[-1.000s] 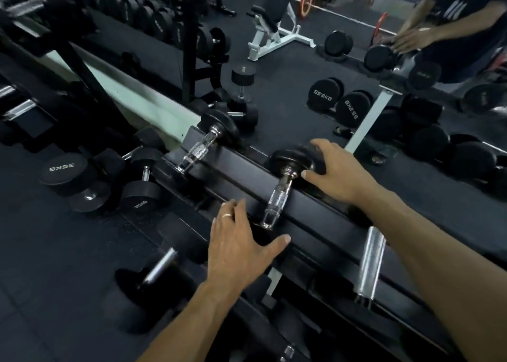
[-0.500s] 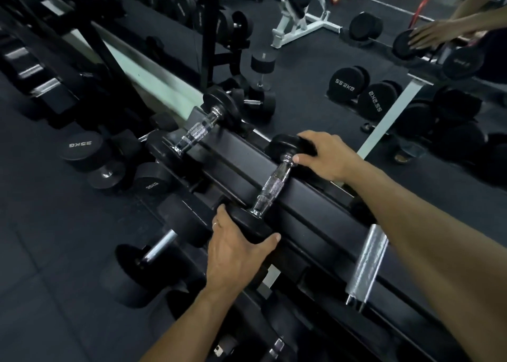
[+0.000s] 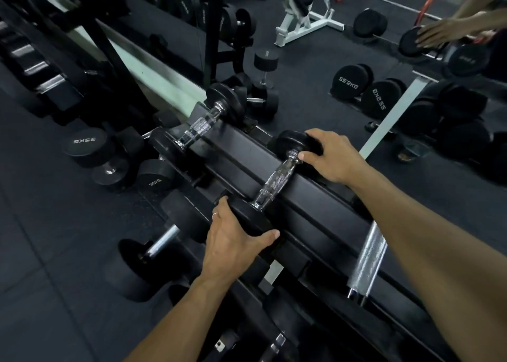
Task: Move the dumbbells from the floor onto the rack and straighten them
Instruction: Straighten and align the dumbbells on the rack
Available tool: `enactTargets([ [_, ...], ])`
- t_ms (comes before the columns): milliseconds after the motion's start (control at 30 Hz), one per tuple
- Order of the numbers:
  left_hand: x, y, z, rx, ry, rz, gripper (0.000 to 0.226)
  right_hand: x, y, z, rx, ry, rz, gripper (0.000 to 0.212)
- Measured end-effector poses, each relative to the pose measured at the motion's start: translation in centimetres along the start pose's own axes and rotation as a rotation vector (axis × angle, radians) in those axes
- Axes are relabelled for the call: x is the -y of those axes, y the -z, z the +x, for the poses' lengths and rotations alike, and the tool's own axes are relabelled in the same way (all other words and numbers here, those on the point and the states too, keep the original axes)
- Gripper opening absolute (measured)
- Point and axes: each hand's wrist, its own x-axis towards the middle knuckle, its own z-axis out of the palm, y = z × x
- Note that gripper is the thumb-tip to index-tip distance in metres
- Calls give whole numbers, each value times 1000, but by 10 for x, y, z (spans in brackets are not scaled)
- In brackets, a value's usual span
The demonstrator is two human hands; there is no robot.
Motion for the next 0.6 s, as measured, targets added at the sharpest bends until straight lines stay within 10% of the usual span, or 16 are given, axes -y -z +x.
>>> enactTargets([
  [267,-6,7,-4,88,37,-79,125,5,3,-28,17,-88,-34,70],
  [600,-6,-22,-76,39,-147,-14,110,-38,50,-112,-74,-223,-159,56],
])
